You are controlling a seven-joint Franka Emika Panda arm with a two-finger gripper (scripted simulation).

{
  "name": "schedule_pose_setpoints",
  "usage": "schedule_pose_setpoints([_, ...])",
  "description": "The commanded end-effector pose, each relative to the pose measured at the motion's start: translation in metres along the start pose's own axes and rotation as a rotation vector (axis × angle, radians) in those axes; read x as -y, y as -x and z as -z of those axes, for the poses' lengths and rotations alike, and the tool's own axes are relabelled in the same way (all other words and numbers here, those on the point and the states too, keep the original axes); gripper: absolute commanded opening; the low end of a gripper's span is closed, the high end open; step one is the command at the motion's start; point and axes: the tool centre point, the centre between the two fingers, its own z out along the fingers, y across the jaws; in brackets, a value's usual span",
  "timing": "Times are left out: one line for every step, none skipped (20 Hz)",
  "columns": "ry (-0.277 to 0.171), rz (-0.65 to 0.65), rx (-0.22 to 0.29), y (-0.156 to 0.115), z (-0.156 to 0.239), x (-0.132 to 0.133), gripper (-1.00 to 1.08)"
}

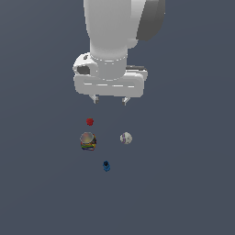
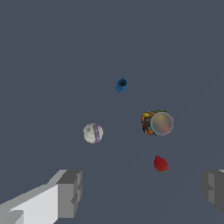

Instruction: Pick up a designated object from a clutter of objects.

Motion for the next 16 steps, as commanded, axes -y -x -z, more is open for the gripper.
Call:
schedule_pose_setpoints([0.0,0.0,0.0,0.0,0.0,0.0,1.0])
schedule_pose_setpoints([0.0,0.002,0.001,0.0,0.0,0.001,1.0])
schedule_pose_setpoints([0.002,0.006,0.003,0.001,0.0,0.002,1.0])
schedule_pose_setpoints([0.004,0.013,0.006,0.002,0.0,0.005,1.0])
schedule_pose_setpoints([0.007,0.023,0.01,0.004,-0.001,0.008,1.0])
schedule_pose_setpoints([0.011,0.035,0.015,0.006,-0.001,0.013,1.0])
schedule_pose_setpoints([0.015,0.045,0.02,0.008,-0.001,0.017,1.0])
schedule_pose_setpoints([0.017,0.052,0.024,0.009,-0.001,0.02,1.0])
schedule_pose_setpoints([0.019,0.056,0.026,0.01,-0.001,0.022,1.0])
schedule_pose_setpoints([0.02,0.057,0.027,0.011,-0.001,0.023,1.0])
schedule_pose_setpoints([0.02,0.056,0.027,0.011,-0.001,0.023,1.0])
schedule_pose_setpoints([0.019,0.055,0.027,0.01,-0.001,0.022,1.0])
schedule_pose_setpoints([0.019,0.056,0.026,0.01,-0.001,0.022,1.0])
schedule_pose_setpoints([0.019,0.059,0.026,0.01,-0.002,0.022,1.0])
schedule_pose_setpoints([0.019,0.063,0.026,0.01,-0.003,0.022,1.0])
schedule_pose_setpoints([0.019,0.07,0.026,0.01,-0.004,0.022,1.0])
